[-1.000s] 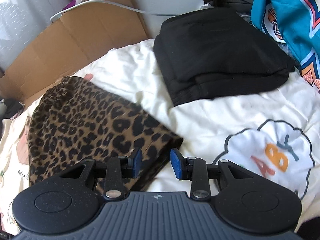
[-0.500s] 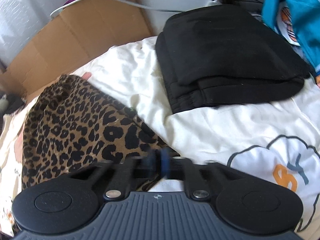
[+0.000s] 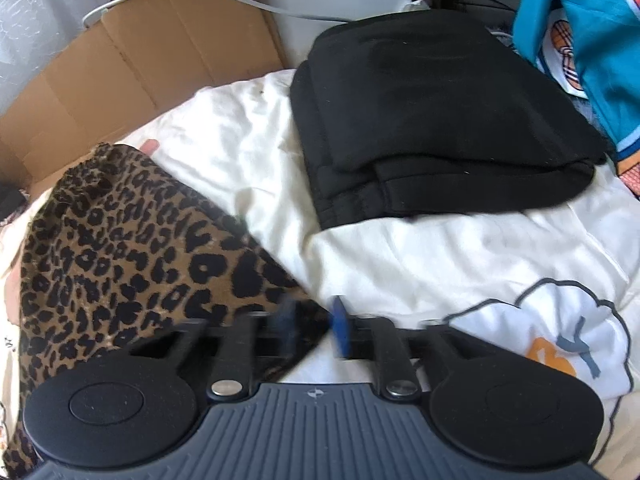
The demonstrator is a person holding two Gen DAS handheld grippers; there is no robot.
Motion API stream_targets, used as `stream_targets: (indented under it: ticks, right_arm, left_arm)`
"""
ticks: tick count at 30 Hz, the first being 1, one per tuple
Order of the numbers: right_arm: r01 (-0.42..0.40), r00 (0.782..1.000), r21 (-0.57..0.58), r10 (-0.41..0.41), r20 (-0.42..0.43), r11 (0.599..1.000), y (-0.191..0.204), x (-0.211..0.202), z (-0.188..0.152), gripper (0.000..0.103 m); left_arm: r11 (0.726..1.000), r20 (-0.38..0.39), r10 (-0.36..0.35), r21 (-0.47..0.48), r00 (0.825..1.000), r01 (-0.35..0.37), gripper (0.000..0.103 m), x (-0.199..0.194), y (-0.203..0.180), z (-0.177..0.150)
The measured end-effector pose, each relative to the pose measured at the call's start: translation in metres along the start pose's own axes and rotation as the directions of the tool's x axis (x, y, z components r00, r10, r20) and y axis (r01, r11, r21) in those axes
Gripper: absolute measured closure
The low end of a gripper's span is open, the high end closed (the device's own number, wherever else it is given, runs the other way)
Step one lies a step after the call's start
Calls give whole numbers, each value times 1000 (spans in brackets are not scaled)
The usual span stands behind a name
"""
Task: Fold clothes
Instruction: 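Grasp the leopard garment edge with the right tool while the left tool holds its edge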
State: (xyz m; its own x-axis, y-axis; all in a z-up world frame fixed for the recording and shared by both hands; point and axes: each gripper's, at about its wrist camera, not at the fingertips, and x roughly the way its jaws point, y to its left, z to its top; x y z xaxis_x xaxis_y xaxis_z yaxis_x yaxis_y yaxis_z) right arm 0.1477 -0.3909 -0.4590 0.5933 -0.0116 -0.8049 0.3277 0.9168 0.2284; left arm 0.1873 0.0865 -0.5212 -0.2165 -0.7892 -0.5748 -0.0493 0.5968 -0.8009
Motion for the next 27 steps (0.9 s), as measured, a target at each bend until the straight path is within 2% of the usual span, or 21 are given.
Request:
stream_targets:
  ticks: [7,9,11,13,16,22,27]
  right_arm:
    - [-98,995,67,99,-7,993,-12,9,-2,57]
    - [-128,992,100,129,-8,987,-16,12,-3,60]
    - [-155,987,141,158,-8,978,-20,13,-3,67]
    - [-175,984,188,180,-10,966,-24,13,-1,81]
    - [-189,981,222,195,-4,956,-27,7,0,88]
    - [-229,971,247,239,-13,942,-34,9,-1,86]
    - [-257,965,262,263,14,930,-35,5,3,84]
  left_arm:
    - [1000,-7,3,2,1000,-3,90,0,0,2]
    - [1000,-8,4,1,1000,-4,90,1,0,2]
    - [1000,-9,5,0,1000,-5,90,2,-1,3]
    - [1000,-9,5,0,1000,-5,90,1,-1,3]
    - [1000,-8,7,0,1000,-7,90,1,-1,2]
    - [1000,-4,8,-1,1000,-8,90,2,-3,2]
    - [1000,-1,13,0,1000,-13,90,2,-5,1]
